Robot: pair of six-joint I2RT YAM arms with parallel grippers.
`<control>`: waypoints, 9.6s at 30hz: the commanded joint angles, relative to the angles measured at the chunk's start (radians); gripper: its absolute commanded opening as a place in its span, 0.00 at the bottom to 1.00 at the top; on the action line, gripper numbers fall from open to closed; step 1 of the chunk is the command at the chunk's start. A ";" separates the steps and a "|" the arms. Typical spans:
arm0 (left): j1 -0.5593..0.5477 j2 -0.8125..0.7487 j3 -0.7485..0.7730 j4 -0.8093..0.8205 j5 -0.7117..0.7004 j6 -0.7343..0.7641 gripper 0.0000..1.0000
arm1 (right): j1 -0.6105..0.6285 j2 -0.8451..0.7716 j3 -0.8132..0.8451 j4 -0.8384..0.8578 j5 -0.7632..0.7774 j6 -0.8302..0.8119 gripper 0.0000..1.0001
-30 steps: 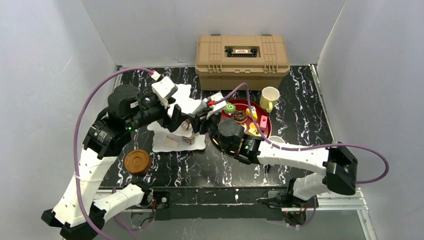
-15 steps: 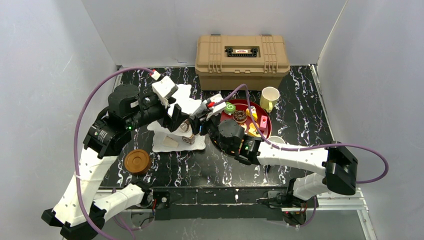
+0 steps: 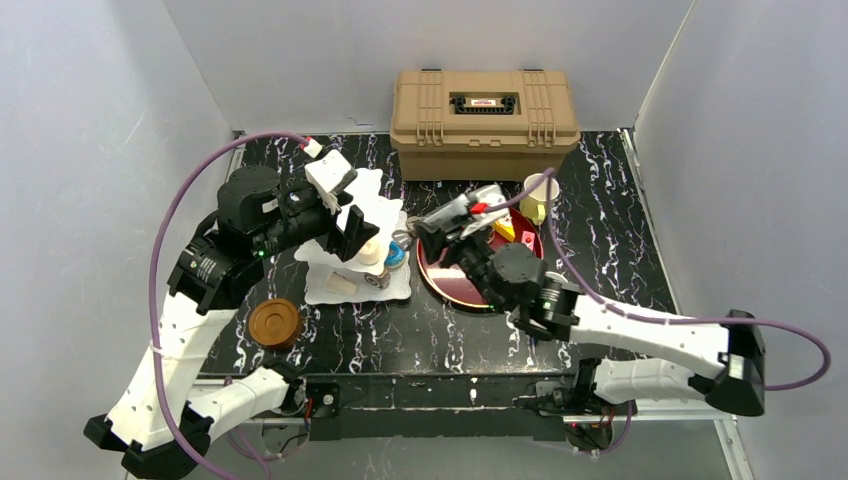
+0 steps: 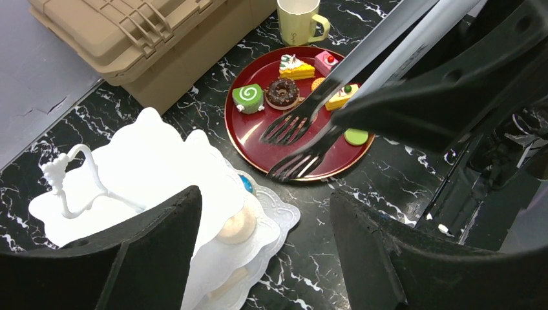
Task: Serve the afternoon tea
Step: Place the desert on the desert table, then pick up the desert from the tray, then place the desert on the desert table, then pick up the desert from the tray.
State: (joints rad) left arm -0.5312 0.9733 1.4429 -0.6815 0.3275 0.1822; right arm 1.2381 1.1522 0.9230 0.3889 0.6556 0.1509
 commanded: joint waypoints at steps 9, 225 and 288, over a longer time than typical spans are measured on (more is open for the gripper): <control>0.000 0.003 0.044 0.012 0.010 0.006 0.69 | -0.103 -0.136 -0.075 -0.421 0.225 0.102 0.54; 0.000 0.019 0.119 -0.052 -0.037 0.057 0.97 | -0.656 0.263 -0.127 0.109 -0.285 -0.005 0.65; 0.000 -0.036 0.082 -0.033 -0.136 0.081 0.94 | -0.331 0.273 0.598 -0.234 -0.509 -0.079 0.41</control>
State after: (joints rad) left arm -0.5312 0.9501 1.5269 -0.7193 0.1936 0.2546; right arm 0.8700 1.3693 1.4311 0.1284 0.1528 0.1112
